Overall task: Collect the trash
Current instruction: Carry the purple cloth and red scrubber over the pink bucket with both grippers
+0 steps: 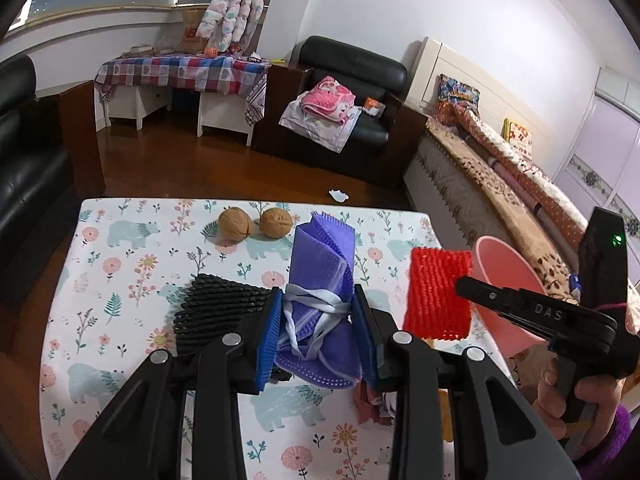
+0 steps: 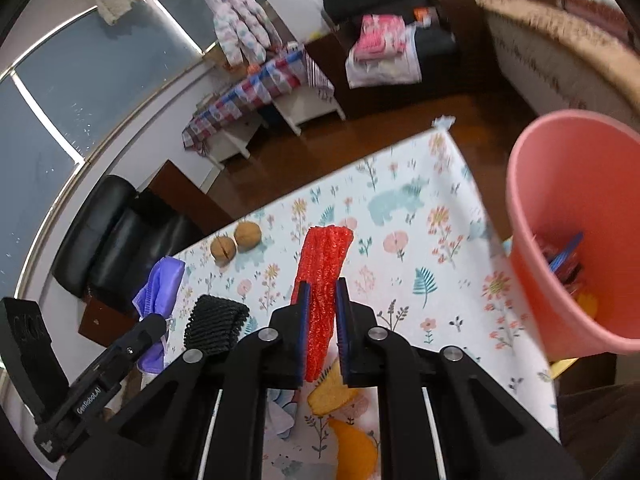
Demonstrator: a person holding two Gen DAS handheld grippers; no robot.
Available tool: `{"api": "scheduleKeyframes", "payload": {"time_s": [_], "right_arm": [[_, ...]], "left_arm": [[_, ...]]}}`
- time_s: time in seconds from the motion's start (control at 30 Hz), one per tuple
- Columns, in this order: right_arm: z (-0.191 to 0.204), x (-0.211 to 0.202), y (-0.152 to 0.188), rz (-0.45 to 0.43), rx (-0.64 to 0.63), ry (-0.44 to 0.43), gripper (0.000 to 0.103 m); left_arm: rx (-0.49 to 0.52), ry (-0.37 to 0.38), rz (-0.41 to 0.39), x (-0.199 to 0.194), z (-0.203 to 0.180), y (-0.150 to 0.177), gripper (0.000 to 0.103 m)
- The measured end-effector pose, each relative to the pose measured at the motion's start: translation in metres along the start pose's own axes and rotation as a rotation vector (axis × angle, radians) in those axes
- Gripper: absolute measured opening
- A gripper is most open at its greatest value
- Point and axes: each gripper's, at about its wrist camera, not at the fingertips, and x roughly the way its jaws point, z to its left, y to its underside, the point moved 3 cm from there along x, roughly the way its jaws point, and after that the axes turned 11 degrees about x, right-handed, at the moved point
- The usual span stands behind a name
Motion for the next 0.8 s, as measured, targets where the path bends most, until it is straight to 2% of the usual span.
{"api": "scheduleKeyframes", "payload": {"time_s": [0.27,0.47,0.63,0.8], "right_arm": [[0.039,-0.05,0.0,-0.175,-0.097,0.051,0.013],[0.074,-0.072,0.003,-0.296,-0.211,0.061,0.013],[0.08,-0.083,0.006,-0.337,-0.259,0.066,0.013],[0.064,-0.103,-0.002,-0.382,-0.273,0.093,0.013]], "left_arm": [[-0.007,-0.006,-0.025,-0.033,0.006,-0.017,0.033],[0.044,-0.062,-0.063,-0.06,0.008,-0.033,0.033],[0.048,-0.099,-0.068,-0.061,0.001,-0.045,0.033],[0.031,-0.098,-0.053,-0.053,-0.02,-0.06,0.033]]}}
